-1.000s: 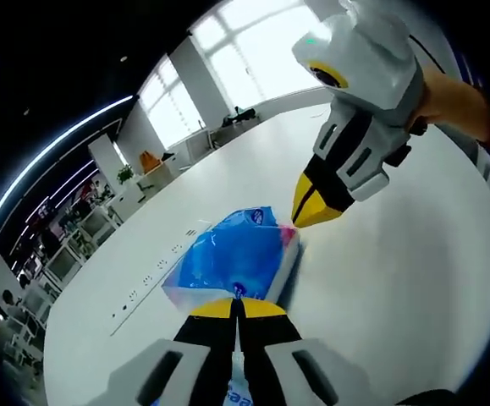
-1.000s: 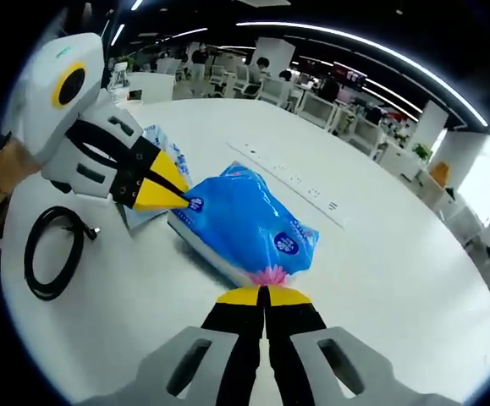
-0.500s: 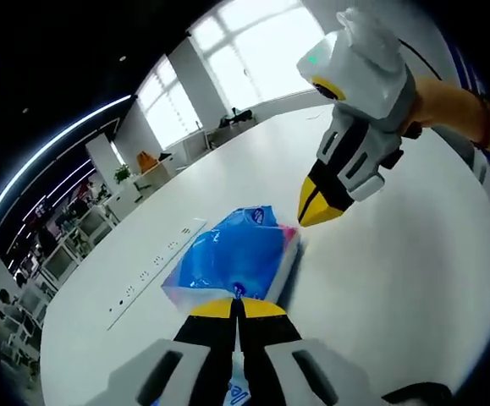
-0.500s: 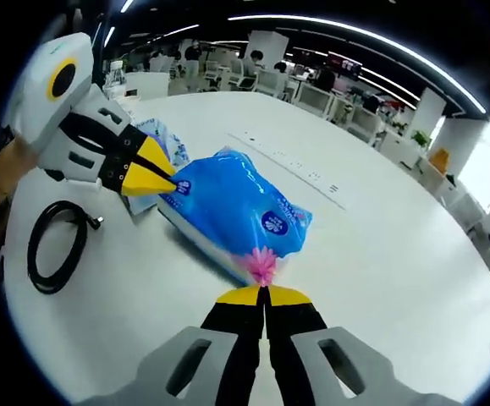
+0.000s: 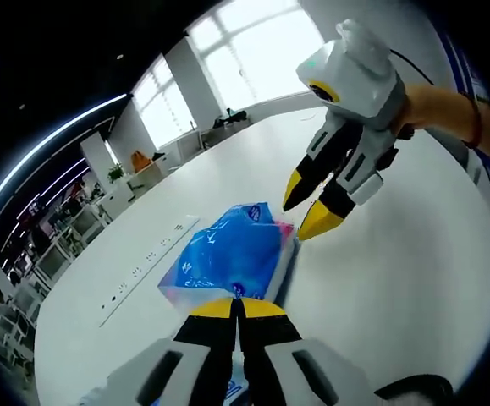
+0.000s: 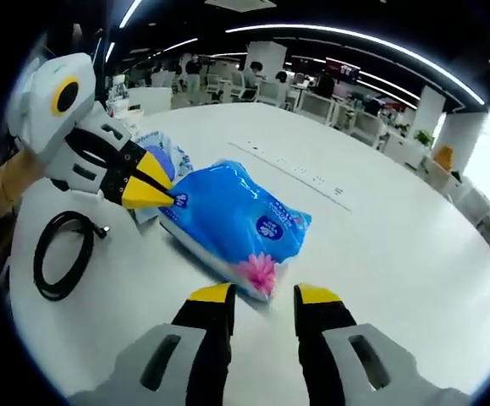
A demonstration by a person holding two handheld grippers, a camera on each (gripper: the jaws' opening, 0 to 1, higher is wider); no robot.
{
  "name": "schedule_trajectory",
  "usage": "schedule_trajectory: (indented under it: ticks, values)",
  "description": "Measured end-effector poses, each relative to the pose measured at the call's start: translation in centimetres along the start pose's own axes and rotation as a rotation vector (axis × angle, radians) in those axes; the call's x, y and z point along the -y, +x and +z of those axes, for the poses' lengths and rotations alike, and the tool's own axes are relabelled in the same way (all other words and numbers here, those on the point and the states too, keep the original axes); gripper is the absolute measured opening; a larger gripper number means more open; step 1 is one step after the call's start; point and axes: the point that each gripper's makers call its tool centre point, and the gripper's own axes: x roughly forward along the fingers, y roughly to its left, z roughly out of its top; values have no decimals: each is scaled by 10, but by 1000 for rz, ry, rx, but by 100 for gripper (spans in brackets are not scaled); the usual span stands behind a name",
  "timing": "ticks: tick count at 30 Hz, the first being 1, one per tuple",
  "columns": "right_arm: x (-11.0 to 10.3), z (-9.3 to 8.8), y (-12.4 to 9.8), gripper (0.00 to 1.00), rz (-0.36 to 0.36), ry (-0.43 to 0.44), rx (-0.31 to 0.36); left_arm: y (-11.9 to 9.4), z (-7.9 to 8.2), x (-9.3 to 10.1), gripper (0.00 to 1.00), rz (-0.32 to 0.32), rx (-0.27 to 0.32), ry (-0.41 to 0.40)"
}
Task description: Arrange the tabletop items into an orderly group along one side of the table until the central work area is clear of visible clutter.
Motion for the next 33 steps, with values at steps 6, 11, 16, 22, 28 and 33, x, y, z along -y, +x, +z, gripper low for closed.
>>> schedule_trajectory:
  ticks: [6,11,16,22,28,33]
  values:
    - [5,1,7,27,5,27,13,-1,0,2,0,-18,0,8]
    - [-3,-1,20,19,34,56,-2,0,-4,4,0,-35,-13,16]
    - [-2,-2,17,8,50,63,-3,1,-5,3,0,-39,-12,10]
    - [-1,0,15,0,55,64,-8,1,-3,2,0,-39,-5,0]
    - [-2,-2,12,0,33,33,-41,0,-5,5,0,-44,-11,2]
    - [-7,-4,3,0,25,16,-72,-6,-3,11,0,-53,-7,5]
